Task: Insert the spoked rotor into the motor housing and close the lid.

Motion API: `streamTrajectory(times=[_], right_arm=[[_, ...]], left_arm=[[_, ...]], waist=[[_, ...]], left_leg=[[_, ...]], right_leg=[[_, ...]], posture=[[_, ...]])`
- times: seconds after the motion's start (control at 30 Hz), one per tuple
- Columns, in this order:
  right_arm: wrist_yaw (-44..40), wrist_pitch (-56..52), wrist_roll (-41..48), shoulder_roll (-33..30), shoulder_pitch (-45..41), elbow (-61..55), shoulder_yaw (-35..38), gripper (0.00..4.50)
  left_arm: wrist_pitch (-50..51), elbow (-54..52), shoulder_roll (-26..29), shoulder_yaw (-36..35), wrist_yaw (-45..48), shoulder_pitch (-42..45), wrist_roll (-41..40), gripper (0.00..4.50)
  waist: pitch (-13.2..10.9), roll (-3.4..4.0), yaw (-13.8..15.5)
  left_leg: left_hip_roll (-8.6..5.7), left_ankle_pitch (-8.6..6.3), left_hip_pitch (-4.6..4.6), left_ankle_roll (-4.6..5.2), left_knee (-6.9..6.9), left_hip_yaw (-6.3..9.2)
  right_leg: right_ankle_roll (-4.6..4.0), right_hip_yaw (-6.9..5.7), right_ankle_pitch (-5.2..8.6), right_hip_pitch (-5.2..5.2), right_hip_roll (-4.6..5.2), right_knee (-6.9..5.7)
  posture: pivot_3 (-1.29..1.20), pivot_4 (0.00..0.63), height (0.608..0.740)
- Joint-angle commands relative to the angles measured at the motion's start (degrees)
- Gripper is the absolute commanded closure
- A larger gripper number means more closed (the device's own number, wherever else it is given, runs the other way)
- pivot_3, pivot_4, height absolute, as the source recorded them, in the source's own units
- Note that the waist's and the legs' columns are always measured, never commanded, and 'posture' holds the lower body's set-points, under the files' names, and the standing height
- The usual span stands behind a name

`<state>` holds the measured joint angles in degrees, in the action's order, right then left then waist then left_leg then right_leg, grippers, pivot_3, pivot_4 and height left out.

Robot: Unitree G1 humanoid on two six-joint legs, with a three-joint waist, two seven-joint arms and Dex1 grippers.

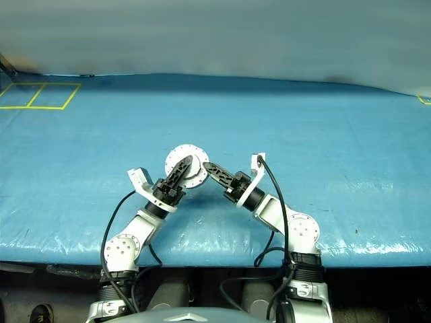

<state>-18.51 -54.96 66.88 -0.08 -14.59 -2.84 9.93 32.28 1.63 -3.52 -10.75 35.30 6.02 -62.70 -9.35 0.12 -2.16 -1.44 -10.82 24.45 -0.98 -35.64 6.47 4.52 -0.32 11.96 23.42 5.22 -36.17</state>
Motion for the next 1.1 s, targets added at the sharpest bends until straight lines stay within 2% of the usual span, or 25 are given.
streamTrajectory(times=[0.03,0.07,0.27,0.37,0.5,0.6,0.73,0.87,0.97,1.07,1.1], right_arm=[[1.3,6.8,-6.4,0.6,-1.9,-1.3,-0.8,1.63],[1.4,8.3,-7.8,0.8,-2.0,-1.1,-0.9,1.36],[0.7,16.3,-15.4,1.1,-2.2,-0.3,-1.2,1.36],[-2.7,19.2,-22.5,-2.0,-0.5,-2.3,-6.5,1.36],[-5.3,23.4,-30.4,-5.7,1.4,-3.2,-12.0,1.36],[-5.0,22.7,-28.9,-4.5,1.5,-2.4,-10.5,1.36],[-4.6,22.6,-29.1,-3.6,1.2,-1.2,-9.0,1.36],[-4.7,20.9,-28.2,-3.3,0.8,-0.9,-8.3,1.36],[-4.7,21.0,-29.2,-3.5,0.9,-0.4,-8.3,1.33],[-4.8,20.7,-29.5,-3.5,1.3,-0.4,-8.4,1.33],[-5.0,20.6,-29.5,-3.5,1.4,-0.4,-8.4,1.33]], left_arm=[[-2.0,-0.6,-1.5,-1.5,-0.7,0.4,0.2,1.91],[-2.2,-0.5,-1.7,-2.0,-1.1,0.4,0.1,1.91],[-8.4,2.0,-3.0,-6.2,-6.2,2.5,2.1,1.91],[-14.7,5.3,-3.2,-11.0,-10.5,5.5,2.5,1.91],[-22.6,11.5,-0.8,-17.1,-18.3,10.8,5.9,1.91],[-23.9,14.5,0.9,-19.2,-20.6,13.9,7.0,1.91],[-24.1,23.1,6.8,-20.4,-26.9,19.5,12.5,1.91],[-24.0,28.2,10.2,-19.9,-27.8,21.7,16.6,1.91],[-25.9,28.8,10.9,-20.5,-29.6,21.7,18.9,1.14],[-29.9,27.6,11.0,-21.4,-32.6,20.4,22.2,0.14],[-31.4,26.8,11.0,-21.8,-34.1,19.7,23.3,0.04]], waist=[[0.0,0.01,-0.1],[0.0,0.01,-0.1],[0.0,0.0,0.1],[0.0,-0.02,0.0],[0.0,-0.04,0.1],[0.0,-0.08,0.1],[-0.1,-0.17,0.4],[-0.1,-0.16,0.0],[-0.1,-0.16,0.0],[0.0,-0.15,-0.1],[0.0,-0.15,-0.2]], left_leg=[[0.01,0.0,-0.02,0.0,0.0,-0.01],[0.02,0.0,-0.01,0.0,0.0,-0.02],[0.02,0.0,-0.01,0.0,-0.01,-0.02],[0.02,0.01,-0.01,0.0,-0.03,-0.02],[0.02,0.01,0.0,-0.01,-0.09,-0.02],[0.01,0.01,0.01,-0.01,-0.11,-0.02],[0.0,0.01,0.02,-0.01,-0.17,0.04],[0.0,0.03,-0.04,-0.01,-0.27,-0.01],[0.0,0.03,-0.07,-0.01,-0.25,-0.01],[0.0,0.04,-0.16,-0.03,-0.21,-0.01],[0.0,0.04,-0.24,-0.04,-0.18,-0.04]], right_leg=[[0.02,0.02,0.0,0.01,-0.01,-0.02],[0.03,0.03,0.0,0.03,-0.03,-0.03],[0.27,0.04,-0.15,0.03,-0.03,-0.02],[0.28,0.04,-0.16,0.03,-0.04,-0.03],[0.32,0.04,-0.18,0.01,-0.04,-0.02],[0.34,0.05,-0.22,-0.01,-0.04,-0.01],[0.38,0.02,-0.23,-0.04,-0.07,-0.03],[0.39,0.08,-0.25,-0.09,-0.08,-0.12],[0.43,0.1,-0.3,-0.09,-0.08,-0.13],[0.34,0.13,-0.31,-0.07,-0.08,-0.28],[0.33,0.18,-0.29,-0.08,-0.08,-0.33]], posture=[[0.0,0.15,0.74],[0.0,0.15,0.74],[0.0,0.15,0.74],[0.0,0.15,0.74],[0.0,0.15,0.74],[0.0,0.15,0.74],[0.0,0.15,0.74],[0.0,0.15,0.74],[0.0,0.15,0.74],[0.0,0.15,0.74],[0.0,0.15,0.74]])
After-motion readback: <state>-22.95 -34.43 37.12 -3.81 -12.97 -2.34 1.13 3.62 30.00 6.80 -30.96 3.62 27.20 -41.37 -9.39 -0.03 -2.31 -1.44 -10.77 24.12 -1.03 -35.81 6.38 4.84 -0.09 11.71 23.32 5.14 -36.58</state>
